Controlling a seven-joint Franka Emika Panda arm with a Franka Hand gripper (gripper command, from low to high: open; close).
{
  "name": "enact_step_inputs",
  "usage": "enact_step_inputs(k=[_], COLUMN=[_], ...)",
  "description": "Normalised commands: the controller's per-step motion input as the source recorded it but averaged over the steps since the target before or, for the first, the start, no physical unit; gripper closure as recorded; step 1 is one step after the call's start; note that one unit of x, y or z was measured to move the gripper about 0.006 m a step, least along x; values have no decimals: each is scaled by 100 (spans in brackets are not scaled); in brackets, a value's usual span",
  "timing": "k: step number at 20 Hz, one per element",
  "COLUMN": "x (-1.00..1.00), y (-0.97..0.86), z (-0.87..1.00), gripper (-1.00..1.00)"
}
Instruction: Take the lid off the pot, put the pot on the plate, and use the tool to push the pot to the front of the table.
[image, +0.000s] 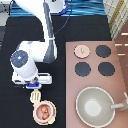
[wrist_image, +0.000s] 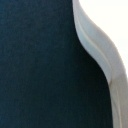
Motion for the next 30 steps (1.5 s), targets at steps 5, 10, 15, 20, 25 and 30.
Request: enact_step_inputs(k=[5,10,15,20,25,30], x=[-41,9,33,95,100,59], y=[55,75,65,6,0,9], z=[33,11,-9,3,5,24], gripper=[100,100,100,100,100,100])
